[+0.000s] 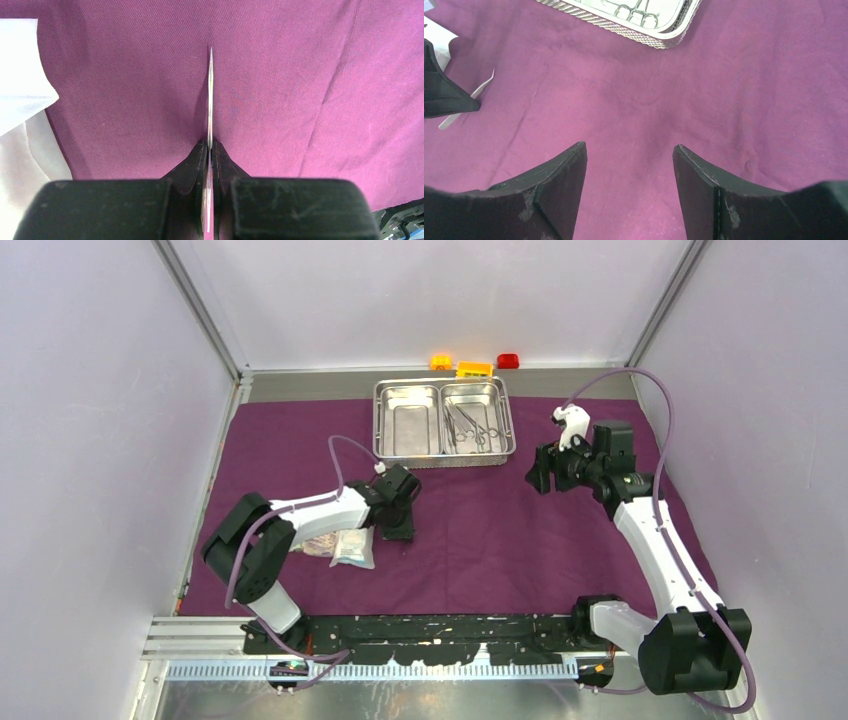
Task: Open and lay out the surgical kit
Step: Place the medical item in the surgical kit.
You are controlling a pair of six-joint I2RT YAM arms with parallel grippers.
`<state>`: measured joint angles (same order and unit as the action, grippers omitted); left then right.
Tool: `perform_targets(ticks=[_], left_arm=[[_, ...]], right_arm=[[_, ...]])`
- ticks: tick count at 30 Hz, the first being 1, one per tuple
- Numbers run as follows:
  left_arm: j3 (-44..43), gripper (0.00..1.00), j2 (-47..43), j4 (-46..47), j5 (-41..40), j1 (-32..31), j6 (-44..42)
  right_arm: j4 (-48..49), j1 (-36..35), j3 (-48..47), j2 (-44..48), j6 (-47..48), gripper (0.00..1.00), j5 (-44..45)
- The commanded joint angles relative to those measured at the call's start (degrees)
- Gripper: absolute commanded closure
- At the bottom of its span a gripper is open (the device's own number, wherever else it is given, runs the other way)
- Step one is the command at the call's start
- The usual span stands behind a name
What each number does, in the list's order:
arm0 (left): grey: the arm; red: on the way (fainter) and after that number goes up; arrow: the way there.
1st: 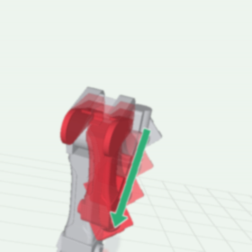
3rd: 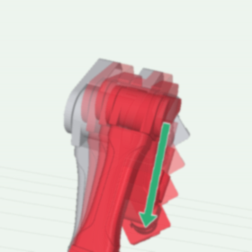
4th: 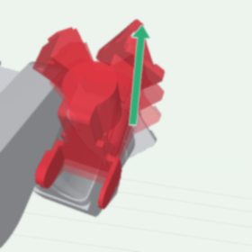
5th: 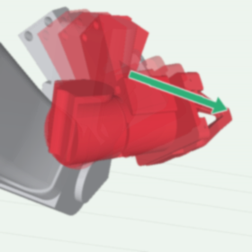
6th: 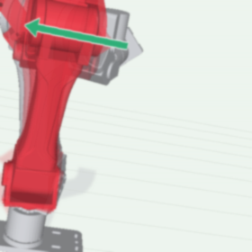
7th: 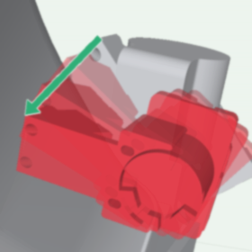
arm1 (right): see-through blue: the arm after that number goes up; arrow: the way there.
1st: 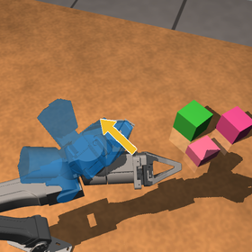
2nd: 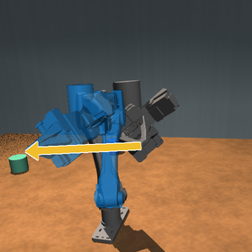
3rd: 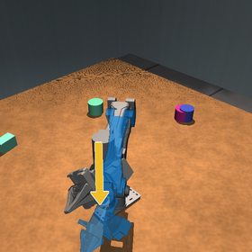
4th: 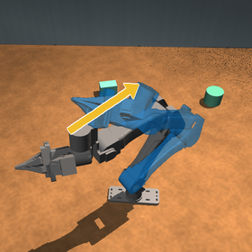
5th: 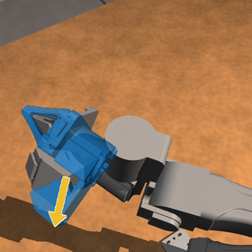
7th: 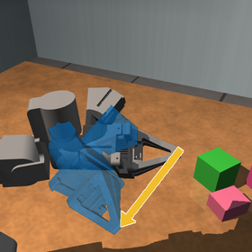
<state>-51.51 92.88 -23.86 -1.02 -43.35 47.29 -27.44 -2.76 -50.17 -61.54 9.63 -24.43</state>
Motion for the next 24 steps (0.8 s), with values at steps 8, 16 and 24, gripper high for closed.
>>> perform_targets(ticks=[8,16,24], left_arm=[[-0.8,0.91,0.8,2.6,0.1,-0.9,1.3],[0.0,0.81,1.1,3.3,0.2,-0.9,1.4],[0.4,0.77,1.0,3.6,0.3,-0.9,1.7]], right_arm=[[1.7,0.2,0.1,-0.1,1.2,0.32,-0.9],[1.8,0.2,0.0,-0.3,1.3,0.32,-1.0],[1.7,0.2,0.2,-0.3,1.4,0.32,-1.1]])
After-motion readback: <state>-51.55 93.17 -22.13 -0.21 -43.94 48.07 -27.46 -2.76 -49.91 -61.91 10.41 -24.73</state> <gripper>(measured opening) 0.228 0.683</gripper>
